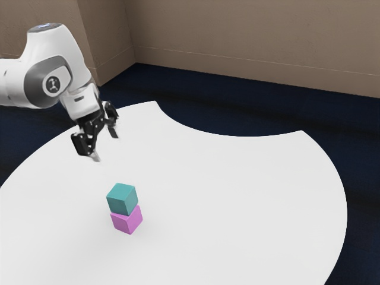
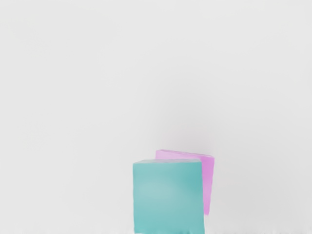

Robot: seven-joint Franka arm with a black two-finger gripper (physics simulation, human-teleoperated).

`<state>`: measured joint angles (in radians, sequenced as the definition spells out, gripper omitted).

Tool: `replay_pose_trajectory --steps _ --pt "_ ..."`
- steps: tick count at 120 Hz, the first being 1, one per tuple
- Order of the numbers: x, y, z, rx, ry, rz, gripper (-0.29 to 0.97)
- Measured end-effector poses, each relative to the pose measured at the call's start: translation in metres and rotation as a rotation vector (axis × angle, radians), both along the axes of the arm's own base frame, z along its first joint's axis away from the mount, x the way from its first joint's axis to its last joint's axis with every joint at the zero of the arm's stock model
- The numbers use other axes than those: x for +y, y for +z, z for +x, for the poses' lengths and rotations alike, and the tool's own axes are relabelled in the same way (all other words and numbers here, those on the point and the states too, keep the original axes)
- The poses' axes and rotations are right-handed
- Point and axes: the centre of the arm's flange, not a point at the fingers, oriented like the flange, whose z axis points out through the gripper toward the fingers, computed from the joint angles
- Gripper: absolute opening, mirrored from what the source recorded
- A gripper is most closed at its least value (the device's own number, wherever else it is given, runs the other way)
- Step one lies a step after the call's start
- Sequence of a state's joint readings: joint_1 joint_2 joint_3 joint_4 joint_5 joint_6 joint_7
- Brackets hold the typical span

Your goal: Pick up the blue block with one arm, and put the blue block on the pink block with one arm

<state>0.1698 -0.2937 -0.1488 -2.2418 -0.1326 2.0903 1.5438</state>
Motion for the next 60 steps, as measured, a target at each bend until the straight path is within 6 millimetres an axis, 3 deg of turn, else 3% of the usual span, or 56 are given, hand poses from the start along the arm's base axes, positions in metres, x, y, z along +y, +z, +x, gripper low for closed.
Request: replay_pose_trajectory --steps 5,17,28,41,46,60 --pt "0.001 0.011 0.001 0.019 0.003 -0.006 0.67" --pt "0.005 0.016 -0.002 0.09 0.014 -0.019 0.67" --pt "0.026 0.046 0.004 0.11 0.096 -0.022 0.68" --pt "0.023 0.091 0.023 0.119 0.219 0.034 0.68" --pt "0.019 0.097 0.025 0.13 0.264 0.04 0.68" --pt "0.035 0.105 0.025 0.15 0.441 0.046 0.68"
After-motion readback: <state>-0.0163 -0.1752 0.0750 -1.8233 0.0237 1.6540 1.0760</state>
